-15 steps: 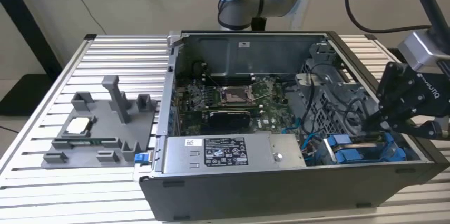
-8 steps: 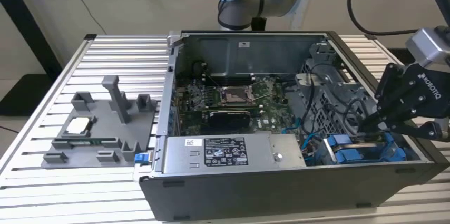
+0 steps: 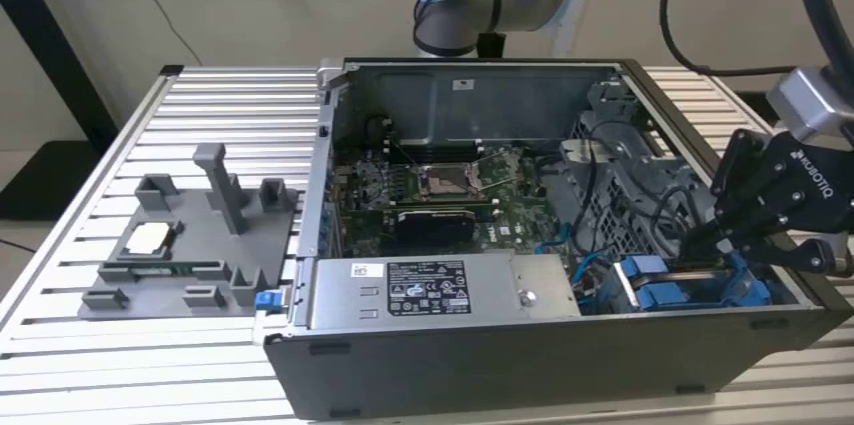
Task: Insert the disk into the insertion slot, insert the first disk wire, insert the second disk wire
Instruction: 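Insert the second disk wire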
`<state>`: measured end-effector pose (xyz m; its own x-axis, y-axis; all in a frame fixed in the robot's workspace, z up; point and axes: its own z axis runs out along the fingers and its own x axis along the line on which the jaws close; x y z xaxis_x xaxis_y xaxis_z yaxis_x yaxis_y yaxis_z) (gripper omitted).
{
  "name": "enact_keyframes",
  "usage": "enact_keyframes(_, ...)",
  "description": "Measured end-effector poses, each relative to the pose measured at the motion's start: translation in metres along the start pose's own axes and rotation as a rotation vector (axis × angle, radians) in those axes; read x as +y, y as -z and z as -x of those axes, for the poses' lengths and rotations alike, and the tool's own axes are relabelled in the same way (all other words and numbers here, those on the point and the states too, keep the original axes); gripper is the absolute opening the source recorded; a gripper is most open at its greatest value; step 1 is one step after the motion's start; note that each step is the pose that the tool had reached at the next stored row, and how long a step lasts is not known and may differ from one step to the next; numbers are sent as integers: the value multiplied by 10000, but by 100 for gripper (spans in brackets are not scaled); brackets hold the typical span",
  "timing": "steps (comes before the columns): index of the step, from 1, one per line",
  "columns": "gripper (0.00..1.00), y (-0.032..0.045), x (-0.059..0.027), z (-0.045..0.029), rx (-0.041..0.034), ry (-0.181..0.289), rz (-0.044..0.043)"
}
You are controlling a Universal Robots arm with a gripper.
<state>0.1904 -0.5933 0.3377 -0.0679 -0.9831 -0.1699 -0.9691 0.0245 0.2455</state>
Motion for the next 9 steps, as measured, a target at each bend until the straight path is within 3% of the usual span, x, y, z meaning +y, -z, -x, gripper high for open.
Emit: enact_keyframes(9, 15, -10, -12, -3, 1, -8, 45)
